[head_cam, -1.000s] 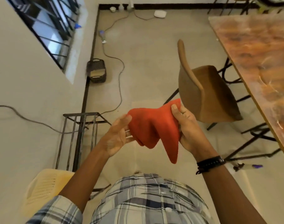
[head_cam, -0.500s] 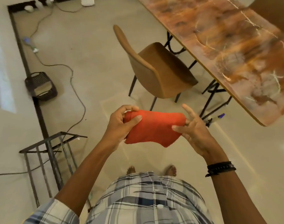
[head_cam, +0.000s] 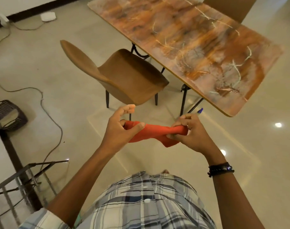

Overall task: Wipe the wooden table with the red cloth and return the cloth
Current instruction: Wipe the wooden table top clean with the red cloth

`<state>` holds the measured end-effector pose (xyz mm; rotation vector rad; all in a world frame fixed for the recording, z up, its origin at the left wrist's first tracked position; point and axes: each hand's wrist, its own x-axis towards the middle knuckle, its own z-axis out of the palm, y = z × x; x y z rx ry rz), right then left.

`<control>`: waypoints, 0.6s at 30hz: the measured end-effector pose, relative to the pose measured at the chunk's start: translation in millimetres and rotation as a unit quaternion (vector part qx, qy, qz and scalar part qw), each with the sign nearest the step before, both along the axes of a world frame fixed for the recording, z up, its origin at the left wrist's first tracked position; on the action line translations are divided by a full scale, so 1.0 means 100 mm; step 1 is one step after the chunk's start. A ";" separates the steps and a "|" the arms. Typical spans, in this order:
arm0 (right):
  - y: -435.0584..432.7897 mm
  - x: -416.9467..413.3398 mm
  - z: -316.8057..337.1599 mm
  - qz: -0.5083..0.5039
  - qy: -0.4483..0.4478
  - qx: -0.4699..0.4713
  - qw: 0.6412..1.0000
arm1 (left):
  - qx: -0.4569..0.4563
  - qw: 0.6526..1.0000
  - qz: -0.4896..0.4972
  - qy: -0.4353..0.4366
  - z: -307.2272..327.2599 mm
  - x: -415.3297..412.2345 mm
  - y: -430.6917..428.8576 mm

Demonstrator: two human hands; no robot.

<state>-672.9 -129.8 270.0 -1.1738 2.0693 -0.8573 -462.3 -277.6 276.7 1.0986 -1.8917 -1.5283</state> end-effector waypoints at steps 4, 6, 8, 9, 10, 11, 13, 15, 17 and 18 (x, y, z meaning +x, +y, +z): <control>0.06 -0.43 0.10 -0.005 0.020 -0.033 0.999 | -0.024 0.996 -0.075 -0.029 -0.02 -0.39 0.02; 0.10 -0.62 0.15 -0.004 0.033 -0.052 0.998 | -0.046 0.990 -0.114 -0.068 -0.04 -0.57 0.06; 0.15 -0.80 0.21 0.002 0.038 -0.078 0.996 | -0.059 0.982 -0.145 -0.110 -0.06 -0.76 0.09; 0.17 -0.89 0.23 0.005 0.037 -0.086 0.996 | -0.073 0.975 -0.158 -0.136 -0.07 -0.86 0.11; 0.20 -0.97 0.25 0.008 0.032 -0.090 0.995 | -0.100 0.965 -0.172 -0.169 -0.08 -0.97 0.14; 0.22 -1.05 0.25 0.011 0.023 -0.093 0.995 | -0.139 0.952 -0.183 -0.204 -0.10 -1.07 0.16; 0.28 -1.20 0.25 0.014 0.007 -0.095 0.995 | -0.205 0.926 -0.189 -0.254 -0.11 -1.29 0.24; 0.36 -1.37 0.23 0.003 0.000 -0.096 0.995 | -0.230 0.909 -0.193 -0.287 -0.10 -1.49 0.33; 0.44 -1.53 0.24 -0.004 -0.021 -0.094 0.995 | -0.231 0.894 -0.220 -0.314 -0.08 -1.69 0.42; 0.47 -1.61 0.26 0.003 -0.039 -0.092 0.995 | -0.230 0.886 -0.241 -0.322 -0.08 -1.78 0.46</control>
